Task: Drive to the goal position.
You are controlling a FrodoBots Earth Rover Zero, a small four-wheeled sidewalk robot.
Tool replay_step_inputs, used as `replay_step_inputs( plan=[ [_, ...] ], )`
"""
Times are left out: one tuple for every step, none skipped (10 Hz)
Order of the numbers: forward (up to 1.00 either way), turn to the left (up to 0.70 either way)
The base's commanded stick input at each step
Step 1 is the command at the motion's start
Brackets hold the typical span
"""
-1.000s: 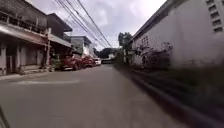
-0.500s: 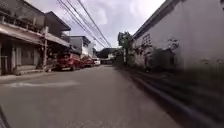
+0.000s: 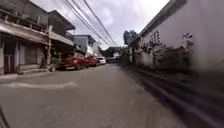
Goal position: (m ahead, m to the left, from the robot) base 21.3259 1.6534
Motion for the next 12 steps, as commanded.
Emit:
replay_step_inputs(
  plan=[
    [0.7,-0.16],
    [0.7,-0.29],
    [0.7,-0.3],
    [0.7,-0.19],
    [0.7,-0.01],
    [0.7,0.0],
    [0.7,0.0],
    [0.7,0.0],
    [0.7,0.0],
    [0.7,0.0],
    [0.7,0.0],
    [0.7,0.0]
  ],
)
